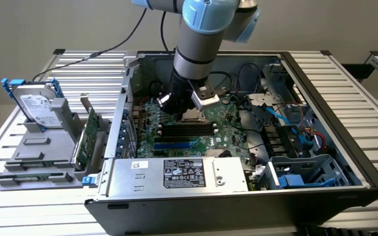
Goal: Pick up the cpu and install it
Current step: 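Install the second cpu locking lever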
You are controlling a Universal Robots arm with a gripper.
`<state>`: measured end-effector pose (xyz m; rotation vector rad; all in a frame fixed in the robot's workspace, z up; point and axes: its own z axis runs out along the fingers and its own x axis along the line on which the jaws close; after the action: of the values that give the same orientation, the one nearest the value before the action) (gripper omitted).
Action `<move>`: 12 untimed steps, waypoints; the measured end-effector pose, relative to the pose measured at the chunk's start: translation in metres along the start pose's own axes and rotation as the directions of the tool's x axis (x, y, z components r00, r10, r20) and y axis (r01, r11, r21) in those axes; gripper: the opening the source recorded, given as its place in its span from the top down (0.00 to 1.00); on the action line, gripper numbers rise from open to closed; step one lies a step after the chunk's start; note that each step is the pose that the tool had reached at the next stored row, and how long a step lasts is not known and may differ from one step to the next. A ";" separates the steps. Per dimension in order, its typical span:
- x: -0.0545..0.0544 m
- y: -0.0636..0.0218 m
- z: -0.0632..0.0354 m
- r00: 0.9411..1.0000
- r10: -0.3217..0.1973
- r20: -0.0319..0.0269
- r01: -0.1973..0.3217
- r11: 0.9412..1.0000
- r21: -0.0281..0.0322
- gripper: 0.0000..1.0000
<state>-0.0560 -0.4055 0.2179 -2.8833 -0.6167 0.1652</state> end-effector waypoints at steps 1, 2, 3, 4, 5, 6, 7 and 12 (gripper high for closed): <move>-0.001 -0.0003 0.0017 1.000 0.000 0.000 0.000 1.000 0.001 0.89; -0.002 -0.0006 0.0035 1.000 0.000 -0.001 0.000 1.000 0.001 0.89; -0.002 -0.0009 0.0051 1.000 0.000 -0.001 0.000 1.000 0.002 0.89; -0.003 -0.0013 0.0067 1.000 0.000 -0.002 0.000 1.000 0.003 0.89; -0.004 -0.0016 0.0082 1.000 0.000 -0.002 0.000 1.000 0.004 0.89; -0.004 -0.0019 0.0094 1.000 0.000 -0.003 0.000 1.000 0.006 0.89; -0.004 -0.0020 0.0098 1.000 0.000 -0.003 0.000 1.000 0.007 0.89; -0.004 -0.0025 0.0117 1.000 -0.002 -0.009 0.002 1.000 0.020 0.89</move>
<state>-0.0620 -0.4029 0.2072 -2.8626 -0.6127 0.1569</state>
